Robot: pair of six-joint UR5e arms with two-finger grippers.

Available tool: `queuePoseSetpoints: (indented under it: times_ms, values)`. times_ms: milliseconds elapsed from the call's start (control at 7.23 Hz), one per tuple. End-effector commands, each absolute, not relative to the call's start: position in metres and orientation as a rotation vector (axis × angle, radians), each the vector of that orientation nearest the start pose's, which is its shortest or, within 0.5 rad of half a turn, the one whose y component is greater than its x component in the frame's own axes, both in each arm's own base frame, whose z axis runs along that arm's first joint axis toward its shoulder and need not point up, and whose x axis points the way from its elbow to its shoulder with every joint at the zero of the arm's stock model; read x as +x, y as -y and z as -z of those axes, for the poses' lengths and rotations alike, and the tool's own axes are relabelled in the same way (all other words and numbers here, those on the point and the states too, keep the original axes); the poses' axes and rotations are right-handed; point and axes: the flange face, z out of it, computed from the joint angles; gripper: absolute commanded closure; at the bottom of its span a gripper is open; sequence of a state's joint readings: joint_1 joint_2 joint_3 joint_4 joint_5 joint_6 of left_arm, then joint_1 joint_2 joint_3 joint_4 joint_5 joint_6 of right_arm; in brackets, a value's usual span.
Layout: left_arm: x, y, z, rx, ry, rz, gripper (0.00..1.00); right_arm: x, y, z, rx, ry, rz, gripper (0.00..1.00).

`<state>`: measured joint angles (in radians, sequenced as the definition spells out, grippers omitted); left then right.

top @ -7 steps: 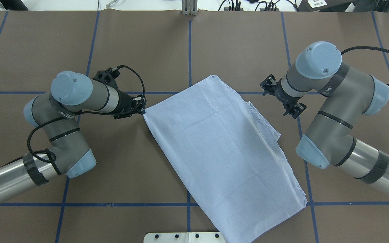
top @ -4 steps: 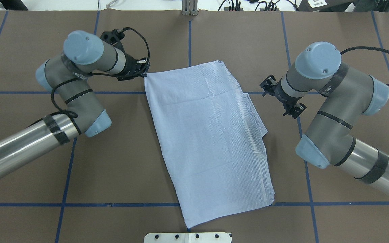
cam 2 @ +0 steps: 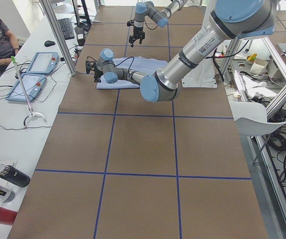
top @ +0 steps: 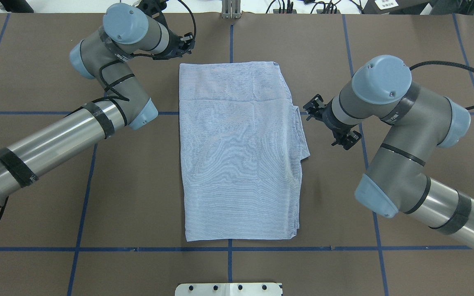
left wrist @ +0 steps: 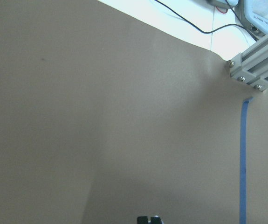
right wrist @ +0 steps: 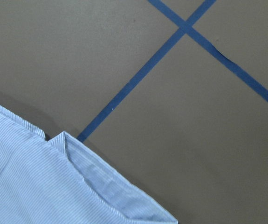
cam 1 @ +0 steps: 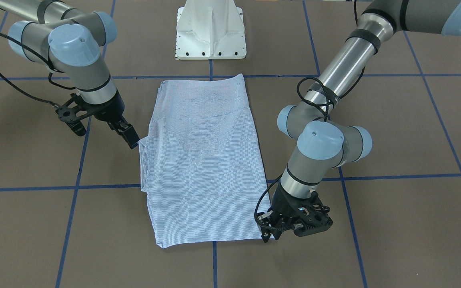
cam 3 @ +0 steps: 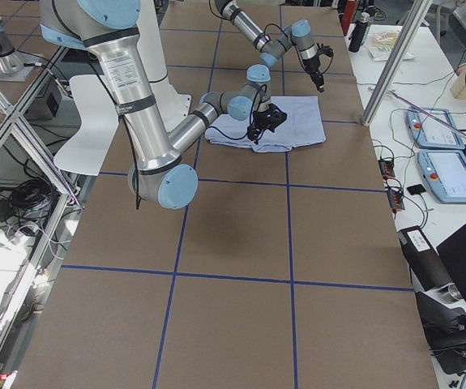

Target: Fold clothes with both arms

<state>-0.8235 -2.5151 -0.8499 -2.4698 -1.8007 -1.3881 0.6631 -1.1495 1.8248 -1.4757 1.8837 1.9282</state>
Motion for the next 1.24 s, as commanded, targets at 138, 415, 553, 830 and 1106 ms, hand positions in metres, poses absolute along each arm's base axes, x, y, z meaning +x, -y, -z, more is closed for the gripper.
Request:
queuePoseSetpoints:
  times_ms: [138, 415, 553, 830, 1106]
  values:
    - [0.477, 0.701, -0.245, 0.393, -1.176, 0.424, 0.23, -0.492, 0.375, -0.281, -0.191, 0.847, -0.876, 0.0]
    - [0.441, 0.649, -0.274, 0.304, -1.25, 0.367, 0.23, -0.519, 0.336, -0.286, -0.258, 0.822, -0.95, 0.0]
    - [0.435, 0.644, -0.283, 0.299, -1.249, 0.366, 0.23, -0.529, 0.32, -0.283, -0.301, 0.83, -1.001, 0.0]
    - [0.434, 0.643, -0.292, 0.292, -1.241, 0.371, 0.23, -0.546, 0.283, -0.298, -0.284, 0.806, -0.976, 0.0]
    - [0.436, 0.642, -0.292, 0.271, -1.247, 0.398, 0.23, -0.53, 0.257, -0.316, -0.286, 0.787, -0.954, 0.0]
